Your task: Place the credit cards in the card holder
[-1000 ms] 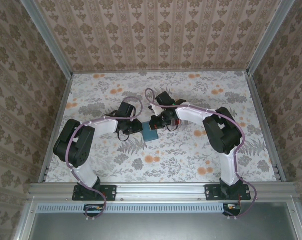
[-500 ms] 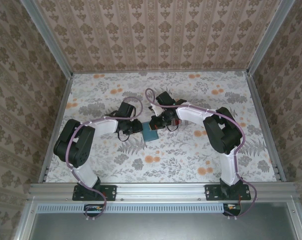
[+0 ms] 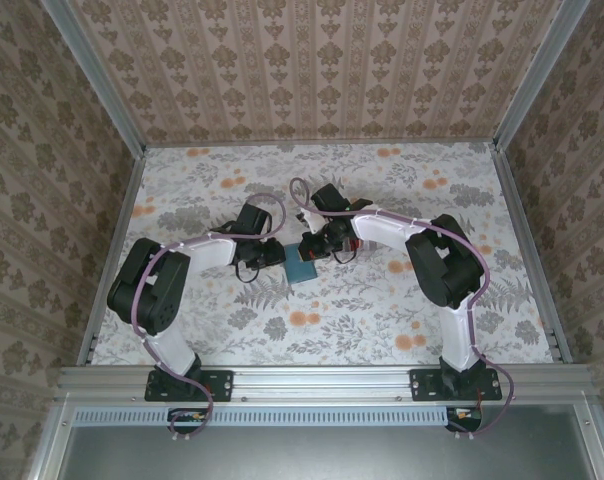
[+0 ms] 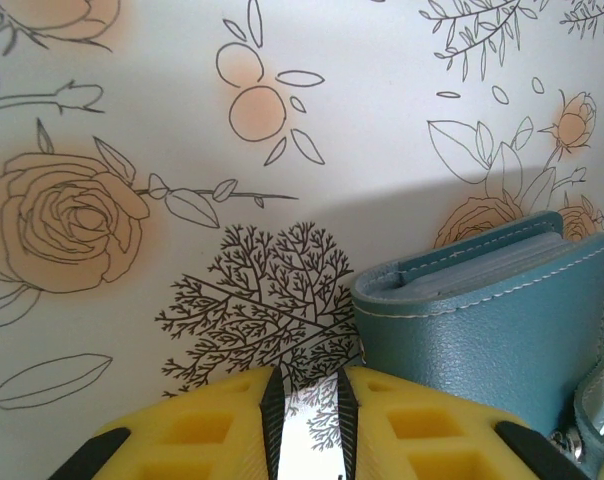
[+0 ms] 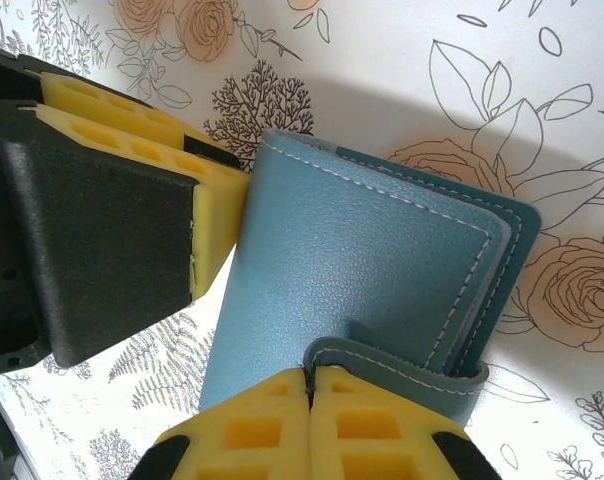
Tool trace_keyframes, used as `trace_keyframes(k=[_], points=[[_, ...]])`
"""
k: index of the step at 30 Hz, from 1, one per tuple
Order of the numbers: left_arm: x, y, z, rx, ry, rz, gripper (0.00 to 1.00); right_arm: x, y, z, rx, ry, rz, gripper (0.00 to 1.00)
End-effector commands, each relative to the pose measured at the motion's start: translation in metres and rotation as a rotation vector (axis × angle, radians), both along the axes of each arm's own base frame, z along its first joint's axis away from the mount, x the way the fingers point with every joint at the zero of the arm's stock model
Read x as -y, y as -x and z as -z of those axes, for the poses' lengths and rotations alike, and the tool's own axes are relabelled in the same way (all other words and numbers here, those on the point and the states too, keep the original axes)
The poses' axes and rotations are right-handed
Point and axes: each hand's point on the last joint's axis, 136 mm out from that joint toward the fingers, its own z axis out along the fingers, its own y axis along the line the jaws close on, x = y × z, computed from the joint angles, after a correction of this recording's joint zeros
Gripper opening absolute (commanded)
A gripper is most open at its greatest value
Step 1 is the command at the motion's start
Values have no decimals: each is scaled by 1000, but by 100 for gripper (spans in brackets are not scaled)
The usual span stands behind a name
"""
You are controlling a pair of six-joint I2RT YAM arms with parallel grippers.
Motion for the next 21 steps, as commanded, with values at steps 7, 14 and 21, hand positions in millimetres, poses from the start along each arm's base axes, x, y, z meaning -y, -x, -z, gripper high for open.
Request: trace_keyframes(k=[7, 14, 21], points=[[3, 3, 11, -39, -21, 4, 26, -11, 6, 8, -33, -3, -28, 3], [3, 3, 11, -37, -21, 6, 26, -13, 7, 15, -42, 12, -28, 3], [2, 3, 12, -37, -22, 5, 26, -16, 8, 17, -50, 22, -36, 3]])
